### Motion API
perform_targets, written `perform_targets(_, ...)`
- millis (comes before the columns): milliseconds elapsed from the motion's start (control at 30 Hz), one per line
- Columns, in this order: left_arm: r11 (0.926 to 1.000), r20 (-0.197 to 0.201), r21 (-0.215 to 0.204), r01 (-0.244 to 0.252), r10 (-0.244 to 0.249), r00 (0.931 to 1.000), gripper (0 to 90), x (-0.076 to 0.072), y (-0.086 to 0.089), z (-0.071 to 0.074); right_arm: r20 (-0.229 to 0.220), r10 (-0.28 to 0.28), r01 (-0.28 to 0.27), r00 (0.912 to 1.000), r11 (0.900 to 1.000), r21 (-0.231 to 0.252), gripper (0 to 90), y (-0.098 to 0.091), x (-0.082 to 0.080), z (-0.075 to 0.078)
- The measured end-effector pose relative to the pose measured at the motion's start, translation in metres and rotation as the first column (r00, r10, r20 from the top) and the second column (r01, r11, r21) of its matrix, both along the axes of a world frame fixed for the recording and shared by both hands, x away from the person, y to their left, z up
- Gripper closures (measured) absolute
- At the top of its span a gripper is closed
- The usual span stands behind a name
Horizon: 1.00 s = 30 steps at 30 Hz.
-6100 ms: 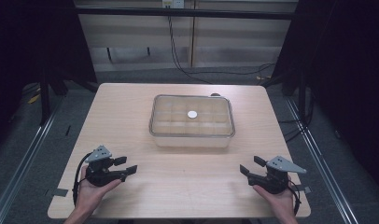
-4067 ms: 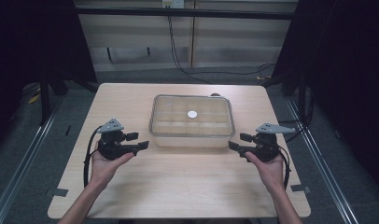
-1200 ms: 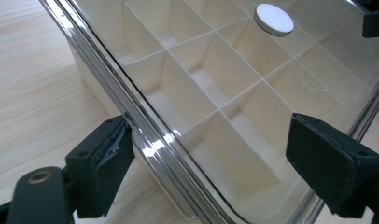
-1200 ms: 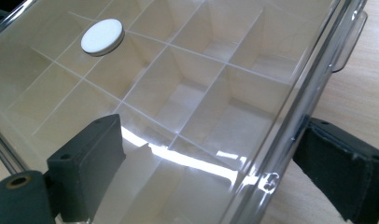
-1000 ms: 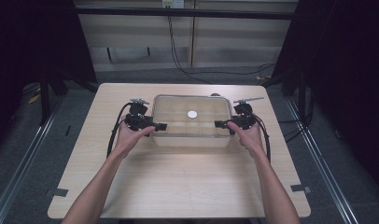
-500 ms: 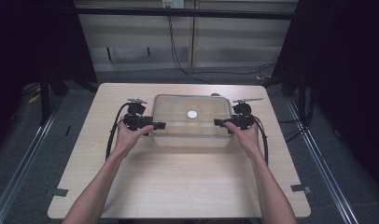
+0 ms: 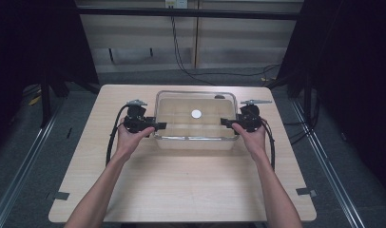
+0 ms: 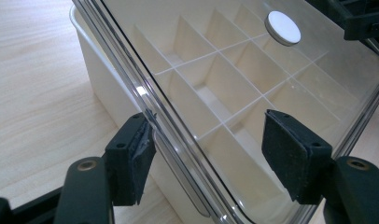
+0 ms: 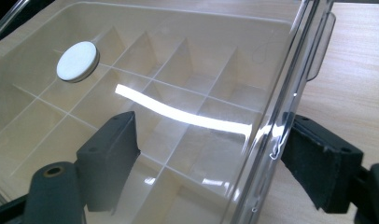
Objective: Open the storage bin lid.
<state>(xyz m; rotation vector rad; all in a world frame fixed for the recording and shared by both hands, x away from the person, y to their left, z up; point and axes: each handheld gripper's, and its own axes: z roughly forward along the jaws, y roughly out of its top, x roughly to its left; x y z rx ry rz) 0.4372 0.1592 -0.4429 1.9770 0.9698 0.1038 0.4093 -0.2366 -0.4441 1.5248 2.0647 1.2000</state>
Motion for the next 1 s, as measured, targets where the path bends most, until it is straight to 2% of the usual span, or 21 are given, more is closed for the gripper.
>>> perform_targets(100, 0.9999, 0.018, -0.016, -0.002, 0.003, 0.9998, 37.2, -0.003, 0.003, 0.000, 0.009, -0.006, 0.006, 0.9999, 0.9998, 0.021, 23.9, -0.002, -0.002, 0.001)
perform_targets(233, 0.9974, 0.031, -0.072, -0.005, 0.007, 0.9995, 42.2, -0.005, 0.008, -0.005, 0.028, -0.007, 0.005, 0.9996, 0.9973, 0.074, 31.4, -0.009, -0.004, 0.004)
perform_targets(367, 0.9974, 0.037, -0.071, -0.007, 0.009, 0.9993, 43.1, -0.006, 0.009, -0.003, 0.039, -0.006, 0.003, 0.9992, 0.9975, 0.071, 38.2, -0.014, -0.005, 0.005)
perform_targets(500, 0.9970, 0.059, -0.076, -0.014, 0.019, 0.9981, 47.3, -0.010, 0.011, -0.001, 0.053, -0.022, 0.017, 0.9983, 0.9953, 0.095, 43.7, -0.016, -0.007, 0.006)
perform_targets(633, 0.9961, 0.070, -0.087, -0.015, 0.021, 0.9973, 51.6, -0.011, 0.014, 0.002, 0.073, -0.016, 0.007, 0.9972, 0.9932, 0.116, 49.1, -0.020, -0.011, 0.010)
perform_targets(933, 0.9957, 0.088, -0.091, -0.019, 0.027, 0.9958, 57.3, -0.015, 0.017, 0.007, 0.097, -0.025, 0.012, 0.9950, 0.9906, 0.136, 55.5, -0.023, -0.019, 0.016)
perform_targets(1000, 0.9962, 0.095, -0.085, -0.018, 0.026, 0.9952, 58.1, -0.016, 0.017, 0.009, 0.109, -0.021, 0.008, 0.9939, 0.9934, 0.114, 56.4, -0.022, -0.021, 0.019)
